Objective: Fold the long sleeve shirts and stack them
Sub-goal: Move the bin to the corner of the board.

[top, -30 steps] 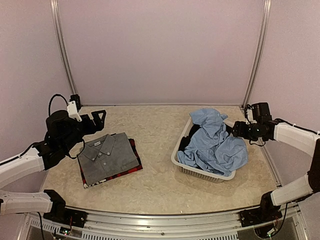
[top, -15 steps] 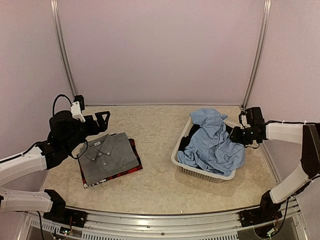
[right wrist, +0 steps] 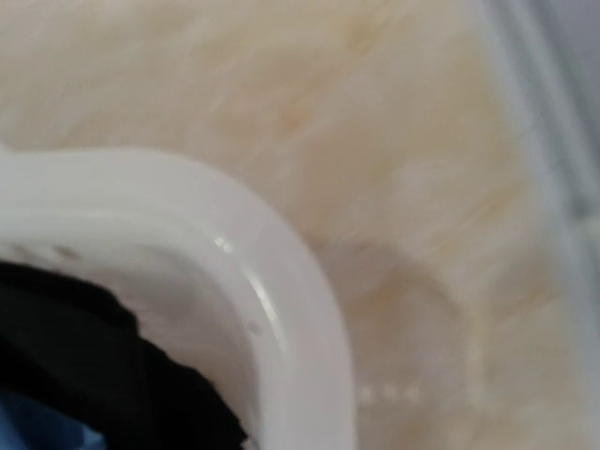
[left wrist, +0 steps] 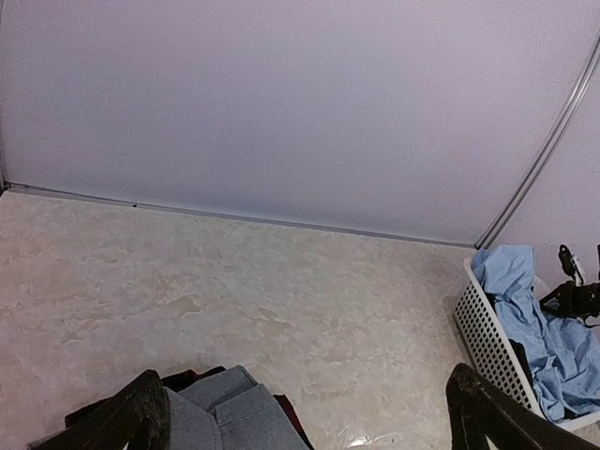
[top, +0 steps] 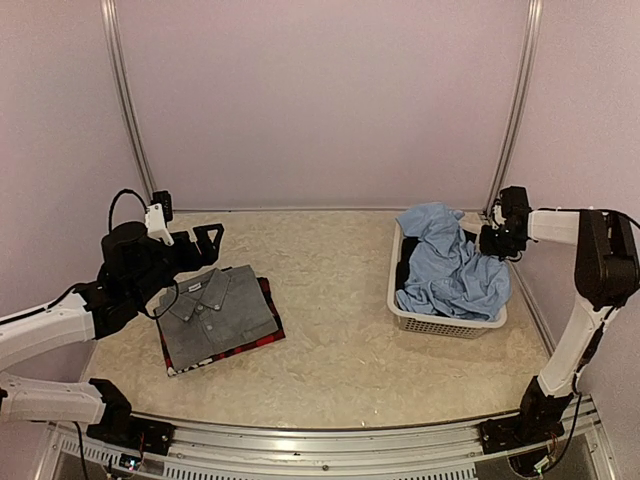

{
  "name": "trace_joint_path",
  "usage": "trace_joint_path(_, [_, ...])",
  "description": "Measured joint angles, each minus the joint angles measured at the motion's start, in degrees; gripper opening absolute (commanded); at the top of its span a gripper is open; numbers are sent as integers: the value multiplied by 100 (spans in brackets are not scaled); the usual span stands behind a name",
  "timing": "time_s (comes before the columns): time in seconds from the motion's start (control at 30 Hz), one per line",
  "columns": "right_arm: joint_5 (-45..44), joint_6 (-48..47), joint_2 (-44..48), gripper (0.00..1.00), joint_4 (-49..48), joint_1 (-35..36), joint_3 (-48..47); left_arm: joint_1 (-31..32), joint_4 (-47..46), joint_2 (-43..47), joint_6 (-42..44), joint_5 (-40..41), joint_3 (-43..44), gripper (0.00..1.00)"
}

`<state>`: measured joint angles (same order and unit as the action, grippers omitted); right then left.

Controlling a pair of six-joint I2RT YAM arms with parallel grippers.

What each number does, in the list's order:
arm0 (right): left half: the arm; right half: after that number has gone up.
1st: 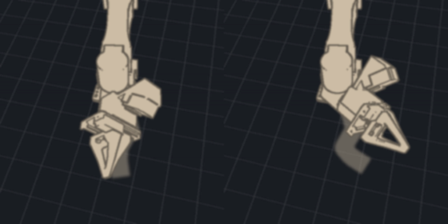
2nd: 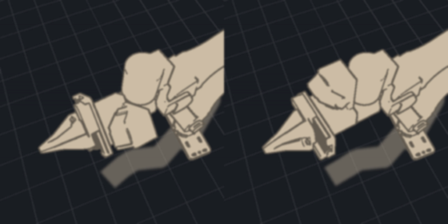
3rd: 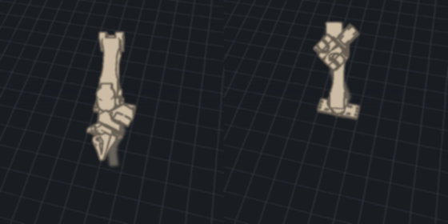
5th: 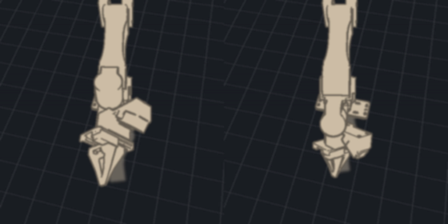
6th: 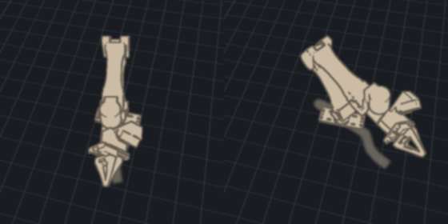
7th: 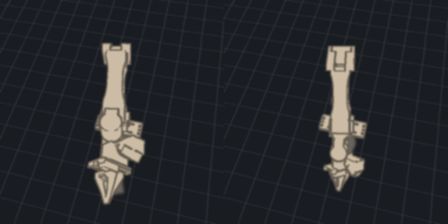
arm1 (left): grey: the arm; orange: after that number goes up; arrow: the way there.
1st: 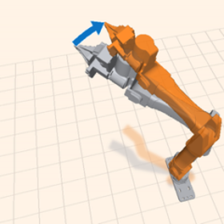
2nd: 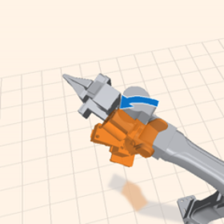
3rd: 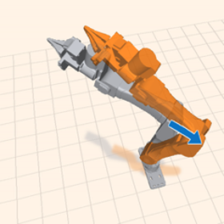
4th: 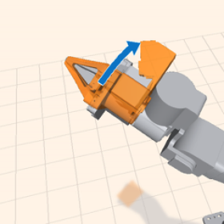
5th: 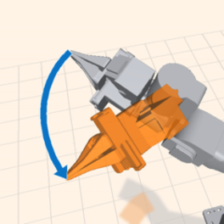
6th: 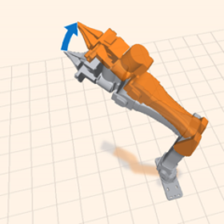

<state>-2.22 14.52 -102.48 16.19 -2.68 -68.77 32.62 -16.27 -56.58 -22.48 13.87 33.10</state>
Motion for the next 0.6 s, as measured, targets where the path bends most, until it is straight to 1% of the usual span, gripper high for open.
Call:
trace_joint_path(0.13, [-149,-356,-238,13,225,-341,-481,7,-7,-44,37,28,0,99])
trace_joint_path(0.23, [-160,-573,-273,13,284,-483,-586,11,-7,-144,70,52,0,99])
trace_joint_path(0.43, [-153,-966,-267,14,282,-562,-579,13,-7,-267,133,55,2,99])
trace_joint_path(0.6, [-59,-1156,-114,17,289,-608,-321,22,-7,-422,223,52,96,99])
